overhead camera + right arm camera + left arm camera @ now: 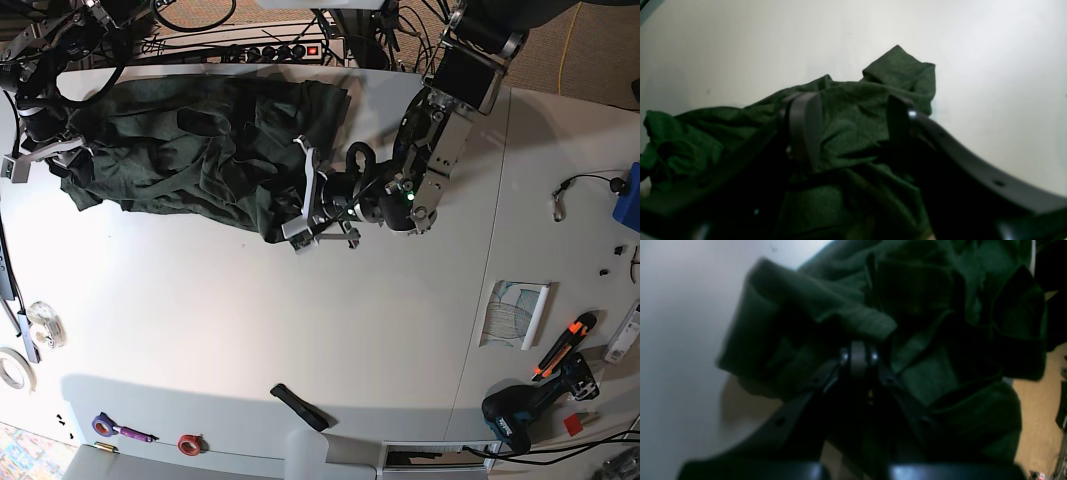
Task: Layout the t-shirt on the table in an organized manner, then fold the t-shirt properly
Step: 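Grasp the shirt end with the left gripper and fold it over the bundle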
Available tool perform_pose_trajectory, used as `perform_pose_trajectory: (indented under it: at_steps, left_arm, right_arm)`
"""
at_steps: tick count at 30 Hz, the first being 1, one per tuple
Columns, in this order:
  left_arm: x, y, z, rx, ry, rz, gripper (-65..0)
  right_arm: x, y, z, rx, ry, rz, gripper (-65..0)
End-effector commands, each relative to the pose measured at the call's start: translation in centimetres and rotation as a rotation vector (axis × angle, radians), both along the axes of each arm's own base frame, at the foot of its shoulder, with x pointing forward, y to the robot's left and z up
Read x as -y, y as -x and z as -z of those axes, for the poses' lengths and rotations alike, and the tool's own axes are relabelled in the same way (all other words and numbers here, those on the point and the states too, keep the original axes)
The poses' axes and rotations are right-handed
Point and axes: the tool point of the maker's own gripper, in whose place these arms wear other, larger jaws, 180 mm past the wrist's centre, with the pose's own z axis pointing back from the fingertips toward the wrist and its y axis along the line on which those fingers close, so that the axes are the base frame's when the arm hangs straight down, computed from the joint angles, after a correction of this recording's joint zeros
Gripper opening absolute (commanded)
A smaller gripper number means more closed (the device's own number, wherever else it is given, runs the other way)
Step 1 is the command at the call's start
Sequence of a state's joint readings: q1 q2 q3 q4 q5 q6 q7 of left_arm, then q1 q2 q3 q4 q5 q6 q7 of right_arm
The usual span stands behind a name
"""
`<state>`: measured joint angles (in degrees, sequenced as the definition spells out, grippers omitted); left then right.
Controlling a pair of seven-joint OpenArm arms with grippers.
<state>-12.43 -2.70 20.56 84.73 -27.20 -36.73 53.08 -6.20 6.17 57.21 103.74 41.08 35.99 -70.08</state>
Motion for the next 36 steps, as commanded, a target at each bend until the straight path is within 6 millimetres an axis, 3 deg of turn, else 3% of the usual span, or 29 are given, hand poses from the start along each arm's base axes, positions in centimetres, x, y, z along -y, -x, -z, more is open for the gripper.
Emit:
perform_pose_trajectory:
  at_steps: [1, 10, 15, 22, 36]
  left_arm:
    - [0.7, -0.8, -1.8, 0.039, 0.047, 0.002, -65.0]
    - [0.0, -1.2, 0.6, -0.008, 0.003, -0.036, -65.0]
    - [1.0, 0.1, 1.3, -0.02, -0.024, 0.02, -65.0]
    - [4.7, 2.4, 0.9, 0.02, -0.024, 0.118, -65.0]
    - [8.8, 0.9, -2.9, 0.145, 0.032, 0.126, -65.0]
  right_arm:
    - [0.4, -0.6, -1.5, 0.052, 0.024, -0.008, -33.9]
    - [0.3, -0.6, -1.5, 0.051, 0.024, -0.008, -33.9]
    - [0.3, -0.7, -1.5, 0.054, 0.021, -0.009, -33.9]
    - [0.3, -0.6, -1.5, 0.053, 0.022, -0.009, -33.9]
    - [0.3, -0.7, -1.5, 0.054, 0.022, -0.009, -33.9]
